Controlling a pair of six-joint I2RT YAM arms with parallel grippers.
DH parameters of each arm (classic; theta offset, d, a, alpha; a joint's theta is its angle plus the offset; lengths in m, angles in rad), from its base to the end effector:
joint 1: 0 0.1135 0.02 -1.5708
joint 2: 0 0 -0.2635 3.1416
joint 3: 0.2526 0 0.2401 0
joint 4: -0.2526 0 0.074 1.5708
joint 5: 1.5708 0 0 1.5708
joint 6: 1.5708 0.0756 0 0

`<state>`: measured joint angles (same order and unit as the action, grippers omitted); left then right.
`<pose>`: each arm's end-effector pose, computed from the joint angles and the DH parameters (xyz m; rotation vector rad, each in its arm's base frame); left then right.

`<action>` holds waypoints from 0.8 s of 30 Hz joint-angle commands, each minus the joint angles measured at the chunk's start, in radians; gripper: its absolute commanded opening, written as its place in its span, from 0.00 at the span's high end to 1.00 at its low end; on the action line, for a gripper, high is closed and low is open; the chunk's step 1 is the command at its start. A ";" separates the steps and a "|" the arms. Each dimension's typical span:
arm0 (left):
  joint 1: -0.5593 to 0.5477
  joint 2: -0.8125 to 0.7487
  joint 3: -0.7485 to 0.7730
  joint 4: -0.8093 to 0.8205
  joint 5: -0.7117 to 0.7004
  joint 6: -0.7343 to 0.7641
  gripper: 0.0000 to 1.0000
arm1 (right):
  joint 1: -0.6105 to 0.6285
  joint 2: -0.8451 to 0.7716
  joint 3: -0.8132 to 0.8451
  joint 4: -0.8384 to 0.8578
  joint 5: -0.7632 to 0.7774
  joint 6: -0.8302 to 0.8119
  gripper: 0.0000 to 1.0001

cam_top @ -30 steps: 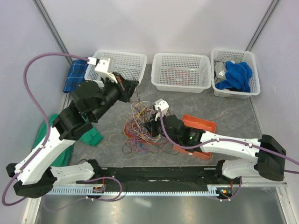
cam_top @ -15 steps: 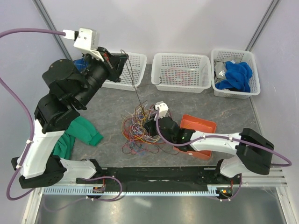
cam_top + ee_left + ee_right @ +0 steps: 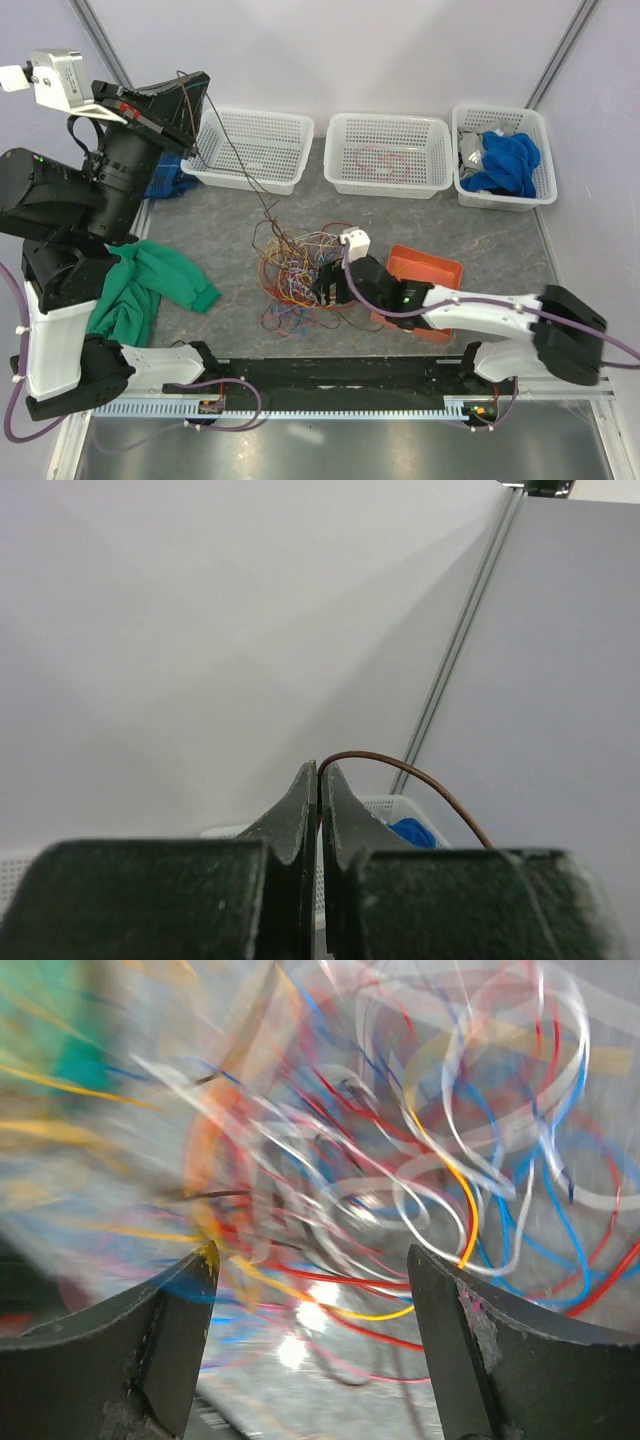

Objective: Untangle the cables

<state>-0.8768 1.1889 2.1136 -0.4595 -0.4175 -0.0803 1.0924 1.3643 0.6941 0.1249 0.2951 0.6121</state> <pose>0.1142 -0.0894 0.6440 0.0789 1.1670 -0.6177 0.1625 0.2656 0.1981 -0.3389 2.1455 0.7055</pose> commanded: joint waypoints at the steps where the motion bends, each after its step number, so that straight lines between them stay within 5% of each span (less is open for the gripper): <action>1: 0.002 0.018 -0.010 0.025 0.003 0.033 0.98 | 0.021 -0.226 0.035 0.053 0.042 -0.067 0.17; 7: 0.002 0.006 -0.066 0.022 0.008 0.011 0.98 | 0.021 -0.361 0.110 0.094 0.026 -0.181 0.17; 24: 0.002 -0.028 -0.213 0.021 0.052 -0.068 0.98 | 0.021 -0.015 0.432 0.225 -0.042 -0.275 0.23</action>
<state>-0.8764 1.1839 1.9186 -0.4629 -0.3866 -0.1081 1.1099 1.2942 1.0519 0.2829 0.2432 0.3725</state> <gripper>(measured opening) 0.033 0.786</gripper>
